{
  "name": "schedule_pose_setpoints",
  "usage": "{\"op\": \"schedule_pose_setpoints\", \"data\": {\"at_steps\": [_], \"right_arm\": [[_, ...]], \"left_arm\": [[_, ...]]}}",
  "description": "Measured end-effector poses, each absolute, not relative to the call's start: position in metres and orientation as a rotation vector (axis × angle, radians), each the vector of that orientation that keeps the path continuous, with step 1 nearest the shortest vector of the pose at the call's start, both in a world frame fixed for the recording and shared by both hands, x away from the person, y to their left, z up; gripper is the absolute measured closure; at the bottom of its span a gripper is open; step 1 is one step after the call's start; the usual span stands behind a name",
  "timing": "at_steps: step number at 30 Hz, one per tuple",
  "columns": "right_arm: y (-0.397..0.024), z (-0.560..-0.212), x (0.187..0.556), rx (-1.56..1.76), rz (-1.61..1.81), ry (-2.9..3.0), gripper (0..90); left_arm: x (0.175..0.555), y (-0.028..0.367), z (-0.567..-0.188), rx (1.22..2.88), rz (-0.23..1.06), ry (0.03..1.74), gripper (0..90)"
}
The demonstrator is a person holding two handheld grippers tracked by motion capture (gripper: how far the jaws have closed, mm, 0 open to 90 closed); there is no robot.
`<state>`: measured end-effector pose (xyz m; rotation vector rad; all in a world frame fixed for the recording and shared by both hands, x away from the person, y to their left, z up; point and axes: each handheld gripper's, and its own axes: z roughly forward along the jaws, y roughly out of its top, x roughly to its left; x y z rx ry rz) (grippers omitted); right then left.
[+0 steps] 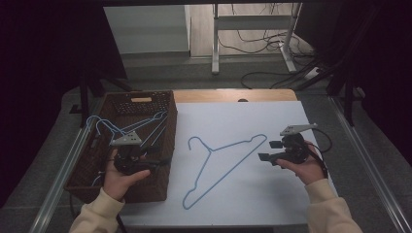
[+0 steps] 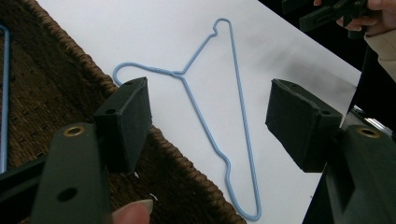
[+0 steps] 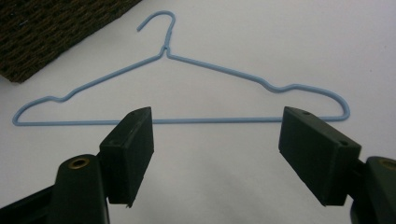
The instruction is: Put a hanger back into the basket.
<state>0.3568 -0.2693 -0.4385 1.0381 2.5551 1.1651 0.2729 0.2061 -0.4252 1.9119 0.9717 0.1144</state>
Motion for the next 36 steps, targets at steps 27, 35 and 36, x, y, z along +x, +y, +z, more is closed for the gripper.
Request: {"op": "schedule_pose_setpoints", "data": {"at_steps": [27,35,36], "right_arm": [[-0.140,-0.491,0.365,0.966,0.758,2.833,90.0],[-0.140,-0.501,0.366,0.974,0.689,2.875,90.0],[-0.140,-0.501,0.366,0.977,0.688,2.877,90.0]], "left_arm": [[0.264,0.214,-0.430,1.926,0.129,0.992,31.9],[0.262,0.214,-0.430,1.932,0.122,0.991,31.9],[0.263,0.214,-0.430,1.934,0.122,0.990,31.8]]}}
